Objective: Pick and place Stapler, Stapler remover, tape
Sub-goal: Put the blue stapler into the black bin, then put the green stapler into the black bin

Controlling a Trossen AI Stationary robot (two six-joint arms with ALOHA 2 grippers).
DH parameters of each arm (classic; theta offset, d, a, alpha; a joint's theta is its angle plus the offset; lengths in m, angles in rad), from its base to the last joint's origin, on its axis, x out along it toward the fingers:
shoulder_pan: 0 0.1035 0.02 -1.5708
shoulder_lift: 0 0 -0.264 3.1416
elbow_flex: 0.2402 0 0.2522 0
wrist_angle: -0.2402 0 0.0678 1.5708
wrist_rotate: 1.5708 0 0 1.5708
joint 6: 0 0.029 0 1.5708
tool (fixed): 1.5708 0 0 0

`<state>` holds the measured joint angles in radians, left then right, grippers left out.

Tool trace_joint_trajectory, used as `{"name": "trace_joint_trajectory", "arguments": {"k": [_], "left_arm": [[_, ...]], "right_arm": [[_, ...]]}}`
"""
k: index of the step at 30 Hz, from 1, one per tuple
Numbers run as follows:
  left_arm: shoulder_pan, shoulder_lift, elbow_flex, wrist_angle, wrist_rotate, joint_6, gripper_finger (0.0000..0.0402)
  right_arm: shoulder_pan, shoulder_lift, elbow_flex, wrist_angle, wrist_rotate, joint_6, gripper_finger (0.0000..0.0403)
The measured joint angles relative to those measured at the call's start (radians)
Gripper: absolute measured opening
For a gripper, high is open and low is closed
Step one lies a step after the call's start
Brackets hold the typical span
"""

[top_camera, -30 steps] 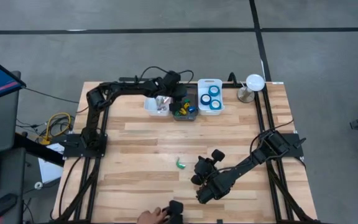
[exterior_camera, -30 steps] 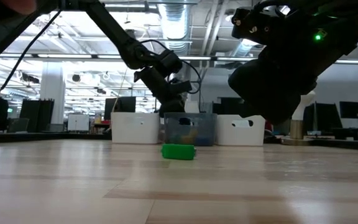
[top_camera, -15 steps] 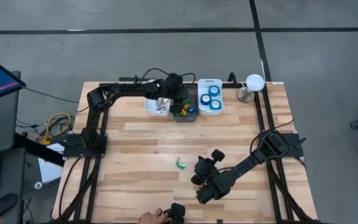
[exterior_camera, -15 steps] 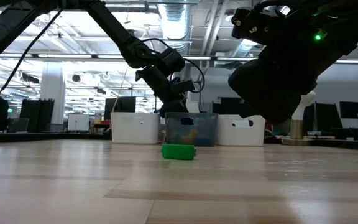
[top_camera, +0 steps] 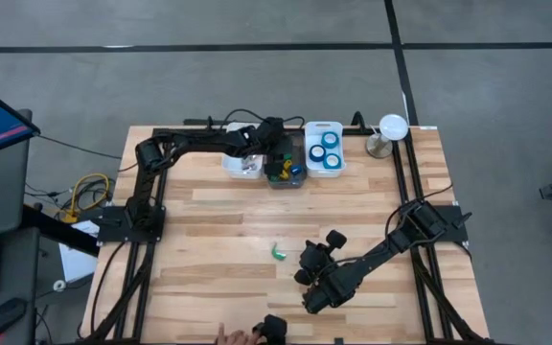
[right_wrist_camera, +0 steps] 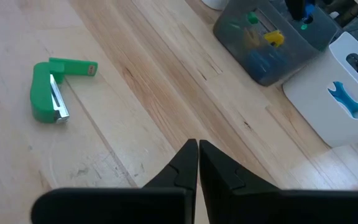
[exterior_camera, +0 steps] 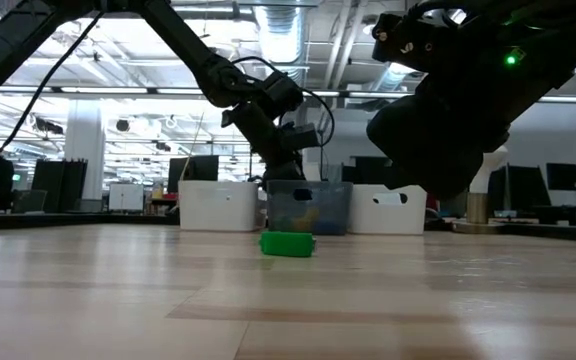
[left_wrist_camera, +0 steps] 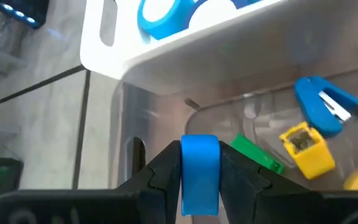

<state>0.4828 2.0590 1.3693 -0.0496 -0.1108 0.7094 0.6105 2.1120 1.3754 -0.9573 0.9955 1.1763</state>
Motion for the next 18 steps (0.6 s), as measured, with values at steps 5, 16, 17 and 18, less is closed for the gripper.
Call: {"name": "trace_joint_trajectory", "arguments": {"k": [5, 16, 17, 18], "left_arm": [[0.0, -0.002, 0.0, 0.008, -0.004, -0.041, 0.0086], [0.0, -0.032, -0.006, 0.001, -0.017, -0.037, 0.0126], [0.0, -0.041, -0.006, -0.007, -0.017, -0.036, 0.0135], [0.0, -0.048, -0.005, -0.001, -0.017, -0.036, 0.0145]], "right_arm": [[0.0, 0.0, 0.0, 0.002, 0.0, 0.0, 0.0008], [0.0, 0.0, 0.0, 0.002, 0.0, -0.005, 0.0008], [0.0, 0.0, 0.0, 0.002, 0.0, -0.005, 0.0008], [0.0, 0.0, 0.0, 0.002, 0.0, -0.005, 0.0008]]}}
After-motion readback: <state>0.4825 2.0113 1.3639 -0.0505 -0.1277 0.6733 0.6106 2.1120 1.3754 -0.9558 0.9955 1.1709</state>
